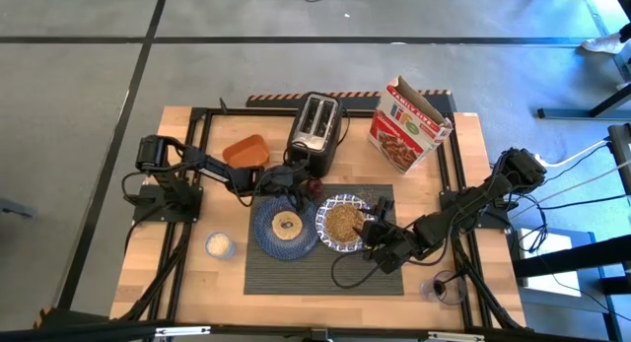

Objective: Arrange a breakfast setting
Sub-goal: Put the black spoon on the placemat on the right side of the blue patterned bowl from the transparent glass

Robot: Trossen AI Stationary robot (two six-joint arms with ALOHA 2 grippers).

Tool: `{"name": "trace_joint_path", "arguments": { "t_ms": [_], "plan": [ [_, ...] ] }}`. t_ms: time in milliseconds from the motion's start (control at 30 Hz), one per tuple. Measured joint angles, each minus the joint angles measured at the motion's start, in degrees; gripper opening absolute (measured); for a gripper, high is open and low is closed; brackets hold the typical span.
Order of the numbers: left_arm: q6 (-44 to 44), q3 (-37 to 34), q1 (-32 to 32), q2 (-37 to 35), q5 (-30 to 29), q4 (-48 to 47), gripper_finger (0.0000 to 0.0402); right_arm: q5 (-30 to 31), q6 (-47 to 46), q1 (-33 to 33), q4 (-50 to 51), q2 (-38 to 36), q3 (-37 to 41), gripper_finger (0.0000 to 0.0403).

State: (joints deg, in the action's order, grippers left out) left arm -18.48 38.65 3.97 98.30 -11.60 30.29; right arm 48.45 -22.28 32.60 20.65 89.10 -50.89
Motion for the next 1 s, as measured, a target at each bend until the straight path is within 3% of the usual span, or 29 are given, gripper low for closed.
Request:
{"name": "trace_joint_path", "arguments": {
  "t_ms": [333, 1000],
  "plan": [
    [1.0, 0.0, 0.0, -1.7, -1.6, -0.9, 0.0344, 0.0, 0.0, 0.0, 0.0, 0.0, 0.0, 0.0255],
    [4.3, 0.0, -5.6, -21.2, -2.5, -15.0, 0.0344, 0.8, 2.0, 0.0, 0.1, -1.5, -0.1, 0.0255]
  ]
}}
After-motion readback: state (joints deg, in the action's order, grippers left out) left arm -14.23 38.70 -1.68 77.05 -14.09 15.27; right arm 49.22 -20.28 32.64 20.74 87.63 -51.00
